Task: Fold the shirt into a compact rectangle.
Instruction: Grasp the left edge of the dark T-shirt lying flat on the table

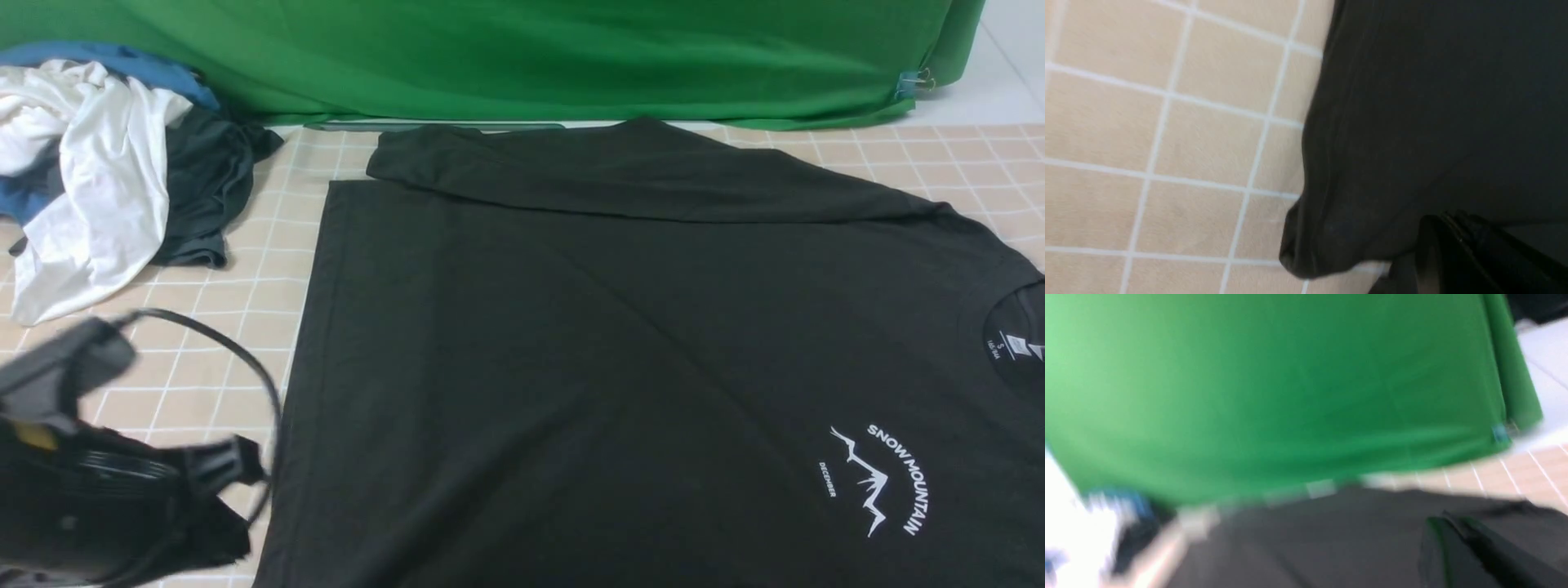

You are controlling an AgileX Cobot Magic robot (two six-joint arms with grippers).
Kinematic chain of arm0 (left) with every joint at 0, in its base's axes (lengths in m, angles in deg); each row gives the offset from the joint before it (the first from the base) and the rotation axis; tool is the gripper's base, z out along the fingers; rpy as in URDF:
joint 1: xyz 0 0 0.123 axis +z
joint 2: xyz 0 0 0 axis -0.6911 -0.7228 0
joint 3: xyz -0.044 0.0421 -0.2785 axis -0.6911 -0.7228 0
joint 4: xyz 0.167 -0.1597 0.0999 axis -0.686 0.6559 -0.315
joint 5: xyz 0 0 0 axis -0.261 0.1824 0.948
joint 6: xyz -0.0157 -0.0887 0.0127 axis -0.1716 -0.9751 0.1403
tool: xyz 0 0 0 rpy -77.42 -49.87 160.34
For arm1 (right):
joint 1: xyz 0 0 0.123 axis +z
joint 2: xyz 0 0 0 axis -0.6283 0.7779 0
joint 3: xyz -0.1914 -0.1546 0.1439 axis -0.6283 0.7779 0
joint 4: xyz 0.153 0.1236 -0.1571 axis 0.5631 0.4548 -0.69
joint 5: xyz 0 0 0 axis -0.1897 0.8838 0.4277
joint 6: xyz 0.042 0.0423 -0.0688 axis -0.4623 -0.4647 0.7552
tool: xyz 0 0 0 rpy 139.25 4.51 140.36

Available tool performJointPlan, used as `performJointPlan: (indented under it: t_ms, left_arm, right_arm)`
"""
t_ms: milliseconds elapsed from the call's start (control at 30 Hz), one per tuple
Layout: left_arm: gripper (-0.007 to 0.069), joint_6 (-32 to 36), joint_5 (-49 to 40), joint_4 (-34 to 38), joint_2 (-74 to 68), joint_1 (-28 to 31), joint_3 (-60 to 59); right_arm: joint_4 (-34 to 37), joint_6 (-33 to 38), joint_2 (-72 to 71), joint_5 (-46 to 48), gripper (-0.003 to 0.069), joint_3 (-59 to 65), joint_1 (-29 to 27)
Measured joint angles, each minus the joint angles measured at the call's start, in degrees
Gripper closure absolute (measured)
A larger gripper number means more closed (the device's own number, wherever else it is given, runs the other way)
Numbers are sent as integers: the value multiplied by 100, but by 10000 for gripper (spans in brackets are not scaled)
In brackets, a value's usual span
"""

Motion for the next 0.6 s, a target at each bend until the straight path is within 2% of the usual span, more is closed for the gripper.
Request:
performJointPlan:
  t_ms: [33,67,133,233,333,433,600]
  left_arm:
    - [613,0,0,-16,0,-49,0]
    - [613,-260,0,-184,-163,-500,0]
    - [613,-699,-35,-496,-257,-1132,0]
    - [613,-1603,-119,-968,-339,-1983,0]
    - [611,-2096,-142,-1295,-416,-2596,-65]
    - [601,-2385,-89,-1460,-557,-2944,-150]
    - [498,-2505,250,-1489,-815,-3041,-290]
  right_arm:
    - [0,49,62,90,620,-58,0]
    - [0,427,536,761,620,-456,0]
    - [5,814,1061,1371,620,-764,0]
    - [173,1210,1525,1768,620,-872,0]
    - [554,1516,1760,1823,620,-834,0]
    - [1001,1822,1831,1803,620,-721,0]
    - [1269,1955,1828,1715,620,-603,0]
